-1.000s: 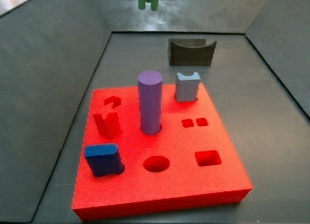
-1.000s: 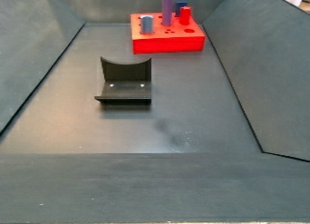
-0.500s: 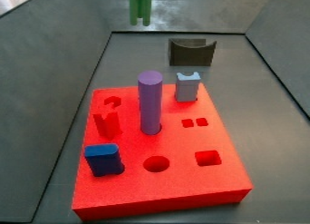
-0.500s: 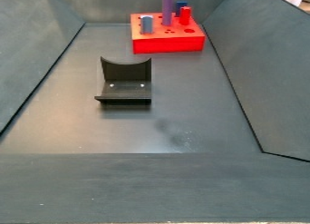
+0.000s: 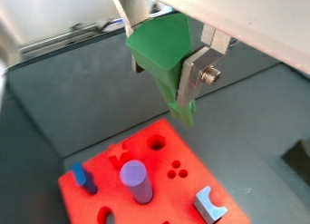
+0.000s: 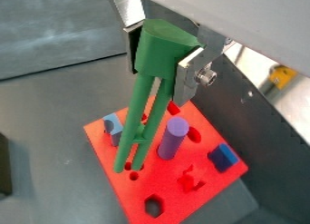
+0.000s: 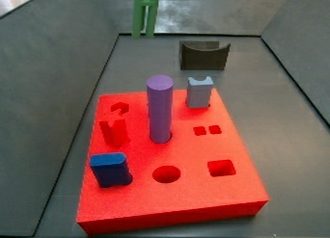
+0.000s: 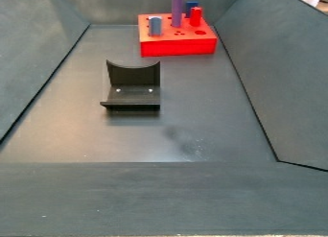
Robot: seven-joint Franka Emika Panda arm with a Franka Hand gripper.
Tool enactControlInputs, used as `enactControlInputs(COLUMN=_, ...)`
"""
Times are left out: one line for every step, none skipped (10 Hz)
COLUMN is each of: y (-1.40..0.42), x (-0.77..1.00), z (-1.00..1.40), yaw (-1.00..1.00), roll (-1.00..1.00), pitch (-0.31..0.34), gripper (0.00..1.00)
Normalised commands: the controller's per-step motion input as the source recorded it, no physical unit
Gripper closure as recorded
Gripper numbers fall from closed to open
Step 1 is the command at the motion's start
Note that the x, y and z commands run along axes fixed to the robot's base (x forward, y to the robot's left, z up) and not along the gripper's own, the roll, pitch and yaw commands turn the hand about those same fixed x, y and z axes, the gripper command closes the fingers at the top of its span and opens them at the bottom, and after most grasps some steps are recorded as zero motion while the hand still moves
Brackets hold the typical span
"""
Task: Pick up the 3 prong object. Move up. Rotate the 3 prong object. Place the 3 prong object on the fixture. Regrasp the 3 prong object. Move to above the board. Insert the 3 prong object.
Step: Insert the 3 prong object.
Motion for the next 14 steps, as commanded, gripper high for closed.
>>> enactControlInputs(y=-0.01, x=0.00, z=-0.16, yaw=0.86, roll=-0.23, pitch=-0.066, gripper=1.00)
enactControlInputs(y=-0.01, x=0.00, z=-0.17, yaw=0.86, roll=-0.23, pitch=-0.069, gripper=1.00)
enactControlInputs(y=-0.01, x=0.00, z=-0.22, yaw=0.87, roll=-0.21, pitch=-0.090, gripper=1.00)
enactControlInputs(y=0.00, x=0.02, z=-0.49, yaw=0.95, roll=-0.09, pitch=-0.159, gripper=1.00)
enactControlInputs(y=0.00, x=0.08, z=-0.48, yaw=0.85, roll=-0.08, pitch=-0.193, gripper=1.00)
enactControlInputs(y=0.03, x=0.13, z=-0.50, yaw=0.85, roll=-0.15, pitch=-0.180, gripper=1.00)
enactControlInputs(y=0.00, x=0.13, z=-0.52, yaw=0.87, roll=-0.18, pitch=-0.187, gripper=1.00)
enactControlInputs(y=0.00, x=0.11, z=-0.50, yaw=0.86, roll=-0.18, pitch=-0.184, gripper=1.00)
enactControlInputs(y=0.00, x=0.03, z=-0.43, yaw=0.85, roll=-0.19, pitch=-0.204, gripper=1.00)
enactControlInputs(y=0.00, x=0.00, z=-0.29, yaw=0.79, roll=-0.24, pitch=-0.220, gripper=1.00)
enactControlInputs(y=-0.02, x=0.00, z=-0.24, yaw=0.76, roll=-0.24, pitch=-0.260, gripper=1.00)
enactControlInputs(y=0.00, x=0.00, z=-0.17, yaw=0.71, roll=-0.29, pitch=-0.293, gripper=1.00)
enactControlInputs(y=0.10, x=0.00, z=-0.23, yaw=0.46, roll=-0.32, pitch=-0.246, gripper=1.00)
enactControlInputs(y=0.03, x=0.00, z=-0.08, yaw=0.16, roll=-0.02, pitch=0.000, gripper=1.00)
